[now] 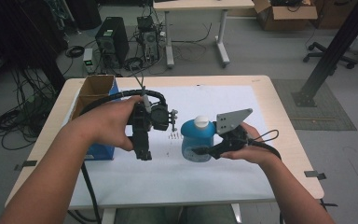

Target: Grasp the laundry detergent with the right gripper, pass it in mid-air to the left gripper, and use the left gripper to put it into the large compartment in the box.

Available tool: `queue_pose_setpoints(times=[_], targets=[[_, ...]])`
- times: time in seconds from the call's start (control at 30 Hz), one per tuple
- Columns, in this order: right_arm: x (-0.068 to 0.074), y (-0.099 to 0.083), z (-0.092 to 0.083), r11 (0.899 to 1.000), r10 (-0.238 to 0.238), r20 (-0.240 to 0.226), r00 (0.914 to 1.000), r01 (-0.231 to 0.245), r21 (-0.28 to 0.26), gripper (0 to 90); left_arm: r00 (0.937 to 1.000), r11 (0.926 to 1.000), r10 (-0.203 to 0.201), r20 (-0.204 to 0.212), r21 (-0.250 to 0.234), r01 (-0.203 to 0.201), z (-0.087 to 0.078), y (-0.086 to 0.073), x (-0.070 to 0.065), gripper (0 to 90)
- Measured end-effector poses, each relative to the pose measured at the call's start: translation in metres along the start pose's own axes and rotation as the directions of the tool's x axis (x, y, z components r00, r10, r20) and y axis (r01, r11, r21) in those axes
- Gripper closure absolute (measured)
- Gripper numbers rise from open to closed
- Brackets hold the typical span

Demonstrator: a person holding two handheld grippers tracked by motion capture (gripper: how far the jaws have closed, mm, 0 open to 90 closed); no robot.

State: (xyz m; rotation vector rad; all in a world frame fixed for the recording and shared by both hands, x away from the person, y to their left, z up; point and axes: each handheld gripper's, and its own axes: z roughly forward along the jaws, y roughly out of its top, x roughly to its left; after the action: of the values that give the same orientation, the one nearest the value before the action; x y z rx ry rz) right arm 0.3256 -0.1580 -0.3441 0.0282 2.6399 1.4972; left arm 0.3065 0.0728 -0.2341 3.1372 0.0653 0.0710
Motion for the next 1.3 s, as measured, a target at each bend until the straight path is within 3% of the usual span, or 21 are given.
queue_pose_setpoints(times=[0.07,0.3,0.8,1.3], targets=[[0.002,-0.002,0.006,1.000,-0.004,-0.027,0.9996,0.004,-0.007,45.8,1.0000,1.0000,0.001,0.003,0.000,-0.001,0.000,0.002,0.000,0.3],[0.007,-0.003,0.018,1.000,-0.017,-0.057,0.9982,0.015,-0.020,45.6,0.9999,1.0000,0.007,0.010,0.001,-0.007,0.002,0.006,0.000,0.3],[0.015,0.009,0.045,0.998,-0.054,-0.089,0.9945,0.051,-0.036,45.6,0.9997,0.9998,0.022,0.011,-0.001,-0.022,0.001,0.015,-0.003,0.2],[0.015,0.012,0.067,0.999,-0.042,-0.107,0.9933,0.040,-0.024,45.6,0.9993,0.9994,0.034,0.019,-0.011,-0.034,0.009,0.021,-0.005,0.2]])
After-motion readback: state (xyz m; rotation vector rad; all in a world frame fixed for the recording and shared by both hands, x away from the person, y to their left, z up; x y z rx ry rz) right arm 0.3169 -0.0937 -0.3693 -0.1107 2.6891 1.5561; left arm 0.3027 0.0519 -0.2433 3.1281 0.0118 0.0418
